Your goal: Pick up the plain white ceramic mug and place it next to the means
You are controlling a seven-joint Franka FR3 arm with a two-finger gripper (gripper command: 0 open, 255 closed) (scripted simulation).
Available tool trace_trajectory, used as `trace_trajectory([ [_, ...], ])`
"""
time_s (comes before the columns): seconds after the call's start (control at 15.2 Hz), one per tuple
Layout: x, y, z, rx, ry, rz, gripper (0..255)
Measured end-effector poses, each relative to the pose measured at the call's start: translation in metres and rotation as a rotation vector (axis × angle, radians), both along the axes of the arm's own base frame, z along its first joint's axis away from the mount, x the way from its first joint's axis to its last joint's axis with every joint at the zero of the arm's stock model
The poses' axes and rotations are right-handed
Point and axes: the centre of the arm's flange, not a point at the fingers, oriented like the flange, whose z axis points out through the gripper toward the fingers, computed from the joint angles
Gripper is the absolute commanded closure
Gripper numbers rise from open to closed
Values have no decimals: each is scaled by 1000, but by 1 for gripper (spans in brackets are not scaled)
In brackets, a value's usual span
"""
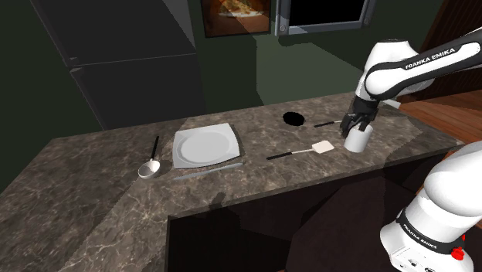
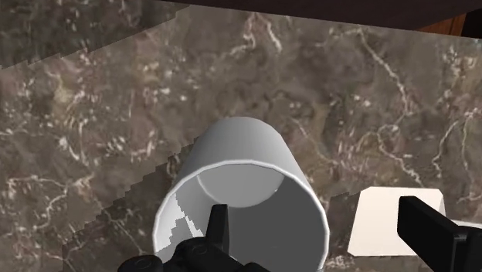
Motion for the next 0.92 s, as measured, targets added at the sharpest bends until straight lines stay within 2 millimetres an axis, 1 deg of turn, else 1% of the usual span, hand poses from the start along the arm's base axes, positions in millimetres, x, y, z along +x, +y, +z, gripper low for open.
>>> trace_trajectory([
  [0.2, 0, 0, -9, 0, 0, 0, 0],
  [0.46, 0, 0, -10, 0, -1, 0, 0],
  [0.53, 0, 0, -10, 0, -1, 0, 255],
  [0.92, 0, 0, -10, 0, -1, 0, 255],
])
